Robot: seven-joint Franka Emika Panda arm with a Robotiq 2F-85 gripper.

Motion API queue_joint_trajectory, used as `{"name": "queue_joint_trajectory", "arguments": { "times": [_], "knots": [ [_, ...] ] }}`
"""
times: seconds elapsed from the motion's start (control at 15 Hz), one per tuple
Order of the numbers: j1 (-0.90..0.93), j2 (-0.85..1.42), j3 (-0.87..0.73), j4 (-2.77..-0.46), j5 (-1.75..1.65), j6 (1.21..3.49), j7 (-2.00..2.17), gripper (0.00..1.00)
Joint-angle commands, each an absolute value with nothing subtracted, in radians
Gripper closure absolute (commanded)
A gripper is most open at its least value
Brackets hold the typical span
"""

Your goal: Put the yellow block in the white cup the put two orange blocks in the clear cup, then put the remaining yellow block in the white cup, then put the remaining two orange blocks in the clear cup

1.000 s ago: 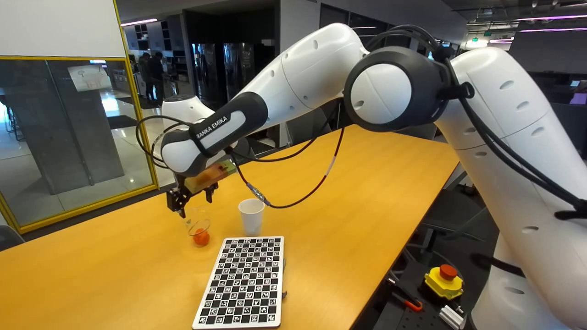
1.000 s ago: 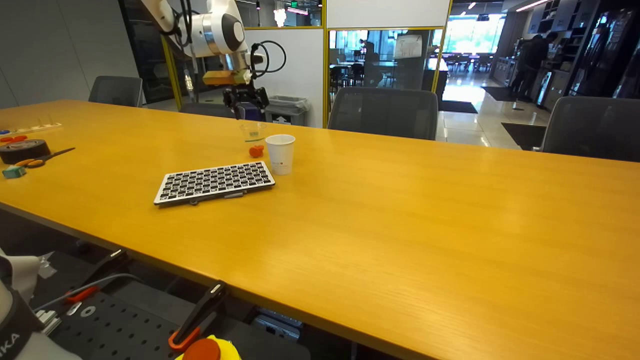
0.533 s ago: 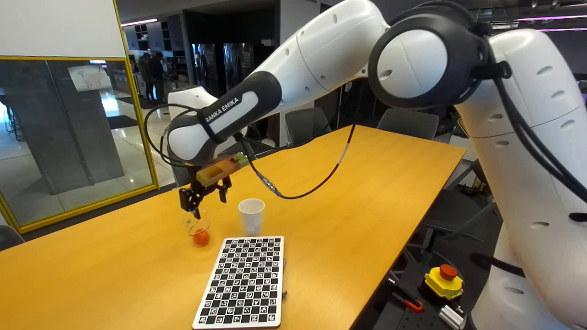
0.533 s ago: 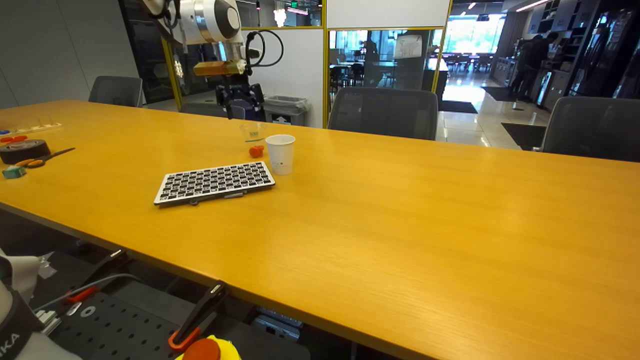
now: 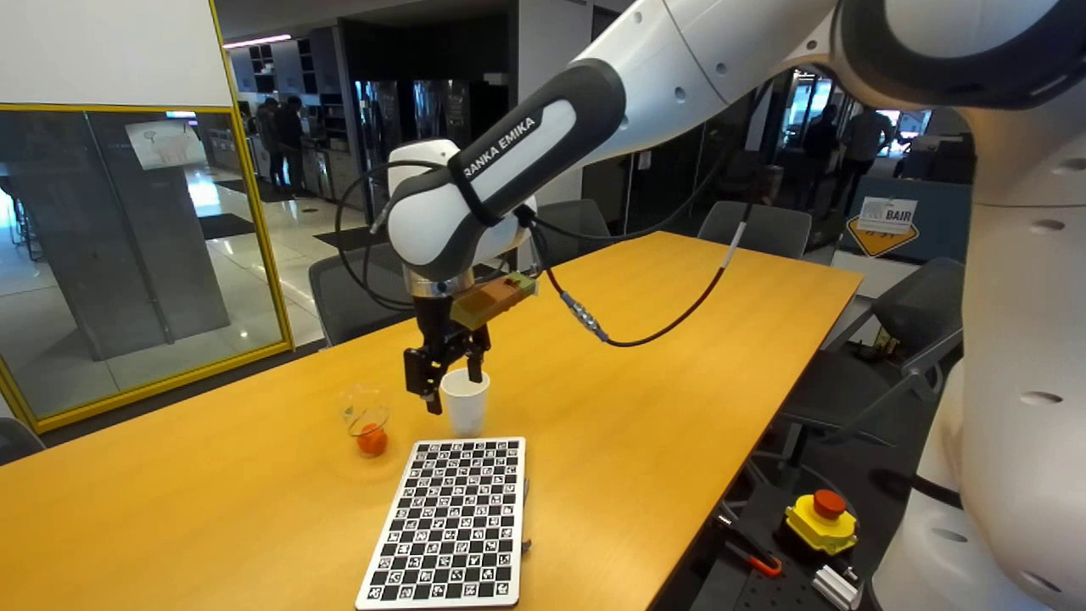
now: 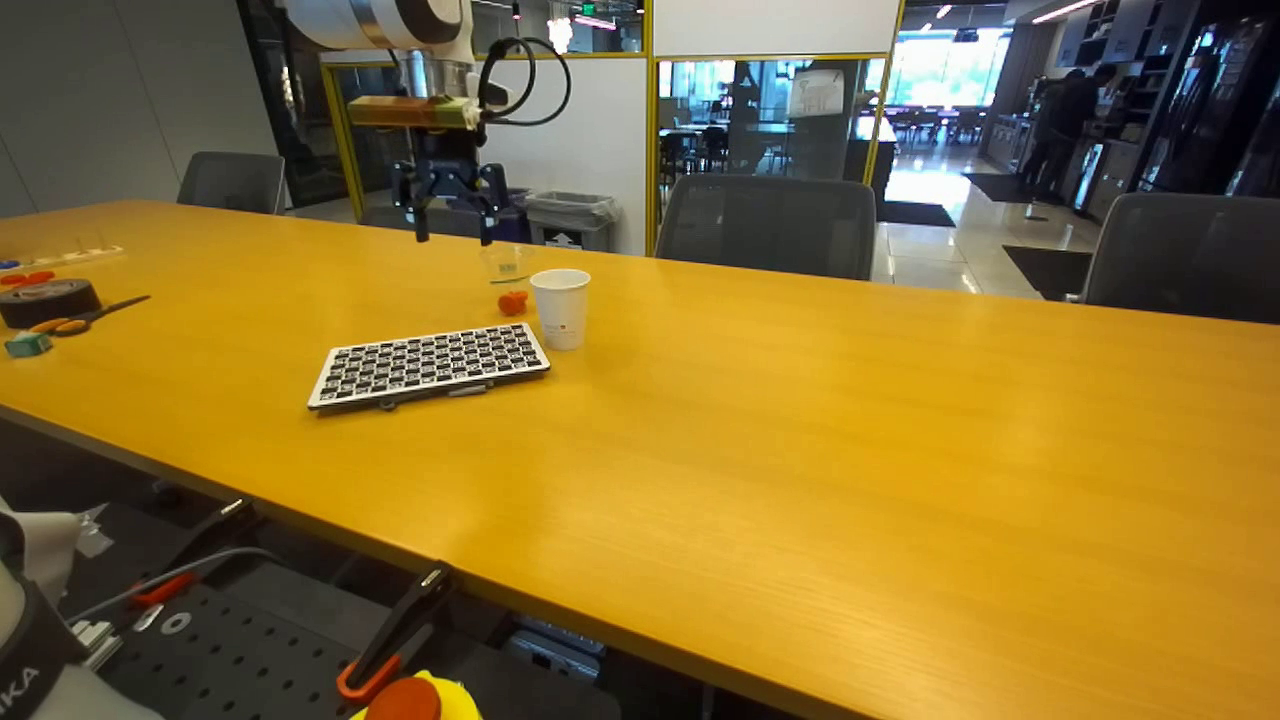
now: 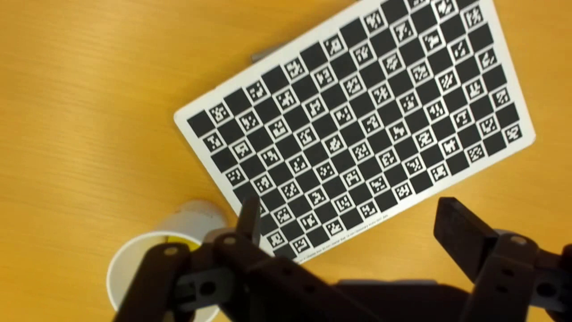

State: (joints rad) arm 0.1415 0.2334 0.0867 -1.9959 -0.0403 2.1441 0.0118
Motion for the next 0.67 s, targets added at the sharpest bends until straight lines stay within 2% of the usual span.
{"name": "queue_joint_trajectory", "arguments": {
  "times": [0.0, 0.6],
  "knots": [
    [0.104, 0.010, 0.097, -2.247, 0.018, 2.177, -0.079, 0.00],
    [0.065, -0.469, 0.004, -2.631, 0.060, 2.075, -0.141, 0.00]
  ]
}}
